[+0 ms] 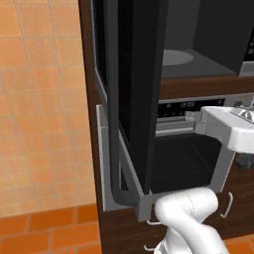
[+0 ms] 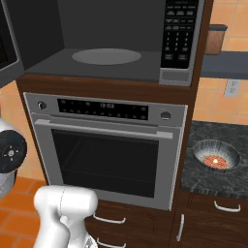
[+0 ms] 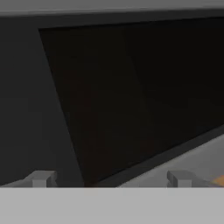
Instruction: Open the microwave, place the bowl with waffle inside the microwave, then close the microwave door and turn it on.
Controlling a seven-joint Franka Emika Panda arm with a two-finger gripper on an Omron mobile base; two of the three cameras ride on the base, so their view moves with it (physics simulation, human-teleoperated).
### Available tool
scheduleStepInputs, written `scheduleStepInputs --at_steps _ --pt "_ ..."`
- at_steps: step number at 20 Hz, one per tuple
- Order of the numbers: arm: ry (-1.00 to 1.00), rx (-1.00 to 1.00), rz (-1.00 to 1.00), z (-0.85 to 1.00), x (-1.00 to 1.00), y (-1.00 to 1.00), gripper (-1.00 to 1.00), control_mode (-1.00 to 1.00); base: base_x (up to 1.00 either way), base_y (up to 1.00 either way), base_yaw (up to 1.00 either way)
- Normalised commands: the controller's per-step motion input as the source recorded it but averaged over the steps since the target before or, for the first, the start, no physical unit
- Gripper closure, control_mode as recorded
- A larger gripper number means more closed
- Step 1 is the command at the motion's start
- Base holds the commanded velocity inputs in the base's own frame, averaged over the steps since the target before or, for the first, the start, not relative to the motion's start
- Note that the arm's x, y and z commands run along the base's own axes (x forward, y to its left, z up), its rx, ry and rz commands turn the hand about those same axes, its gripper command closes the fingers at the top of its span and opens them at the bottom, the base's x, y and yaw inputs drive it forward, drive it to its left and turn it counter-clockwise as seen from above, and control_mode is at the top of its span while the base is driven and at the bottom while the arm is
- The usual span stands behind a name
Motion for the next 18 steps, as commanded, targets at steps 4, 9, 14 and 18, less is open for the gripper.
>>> scheduleStepInputs --at_steps 4,9,14,18 --pt "0.08 0.0 -0.34 -0.03 0.0 -0.98 -1.0 -1.0 0.0 0.0 0.0" --pt "0.24 -0.01 -0.4 -0.01 0.11 -0.98 -1.0 -1.0 0.0 0.0 0.0" --pt "0.39 -0.12 -0.4 0.0 0.34 -0.67 -1.0 -1.0 0.0 0.0 0.0" --pt "0.45 -0.21 -0.4 -0.01 0.64 -0.31 -1.0 -1.0 0.0 0.0 0.0"
